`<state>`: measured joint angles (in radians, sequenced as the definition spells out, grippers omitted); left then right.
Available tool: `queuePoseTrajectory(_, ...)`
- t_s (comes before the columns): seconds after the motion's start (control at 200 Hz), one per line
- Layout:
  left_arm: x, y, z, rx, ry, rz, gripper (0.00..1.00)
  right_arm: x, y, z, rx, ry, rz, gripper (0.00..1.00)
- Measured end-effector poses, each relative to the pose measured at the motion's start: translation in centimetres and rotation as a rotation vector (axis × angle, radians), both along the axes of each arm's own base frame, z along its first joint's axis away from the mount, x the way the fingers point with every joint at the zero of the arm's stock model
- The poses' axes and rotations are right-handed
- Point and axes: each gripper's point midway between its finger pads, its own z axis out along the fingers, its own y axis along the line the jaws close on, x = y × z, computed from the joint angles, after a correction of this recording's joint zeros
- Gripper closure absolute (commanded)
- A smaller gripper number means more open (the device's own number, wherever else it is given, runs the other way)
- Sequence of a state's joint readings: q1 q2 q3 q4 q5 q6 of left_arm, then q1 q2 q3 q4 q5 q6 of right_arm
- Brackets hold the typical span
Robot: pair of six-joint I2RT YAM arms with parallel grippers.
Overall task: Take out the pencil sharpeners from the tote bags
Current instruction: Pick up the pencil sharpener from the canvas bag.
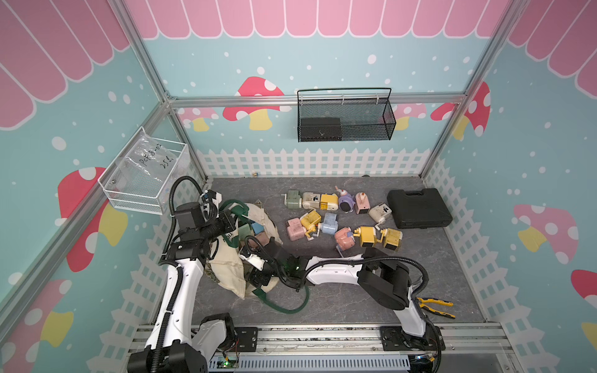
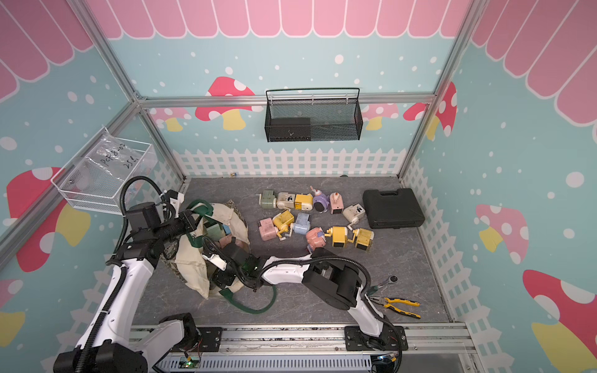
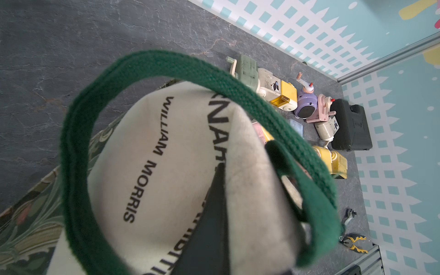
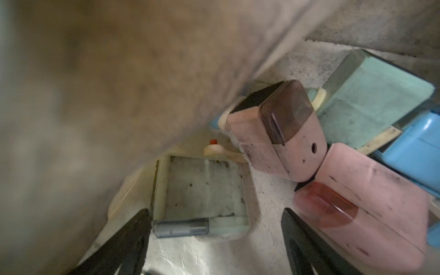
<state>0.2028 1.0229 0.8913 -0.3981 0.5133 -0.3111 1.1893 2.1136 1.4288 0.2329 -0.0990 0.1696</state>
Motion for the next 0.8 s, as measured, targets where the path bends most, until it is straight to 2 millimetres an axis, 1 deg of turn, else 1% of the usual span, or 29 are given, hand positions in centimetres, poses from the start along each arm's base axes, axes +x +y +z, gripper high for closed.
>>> queuePoseTrajectory(0.115, 0.0, 0.0, 0.0, 0.000, 0.000, 0.001, 1.00, 0.0, 0.9, 0.2, 0.015, 0.019, 0.010, 0.01)
queuePoseTrajectory(0.215, 0.0, 0.0, 0.0, 0.000, 0.001, 0.001, 1.00, 0.0, 1.4, 0.0, 0.022, 0.031, 0.016, 0.00)
queuePoseTrajectory(0.335, 0.0, 0.0, 0.0, 0.000, 0.001, 0.001, 1.00, 0.1, 2.0, -1.0, 0.019, 0.045, 0.019, 0.00)
queuePoseTrajectory(0.465, 0.0, 0.0, -0.1, 0.000, 0.002, 0.001, 1.00, 0.1, 2.1, -2.2, 0.004, 0.059, 0.013, 0.00)
queuePoseTrajectory(0.59, 0.0, 0.0, -0.1, 0.000, 0.002, 0.001, 1.00, 0.4, 2.1, -2.5, -0.002, 0.056, -0.002, 0.01)
queuePoseTrajectory(0.72, 0.0, 0.0, -0.1, 0.000, 0.001, 0.001, 1.00, 1.1, 2.2, -3.0, -0.007, 0.056, -0.033, 0.01)
queuePoseTrajectory(0.801, 0.0, 0.0, -0.1, 0.000, 0.002, 0.001, 1.00, 2.0, 1.7, -3.9, -0.026, 0.068, -0.065, 0.01)
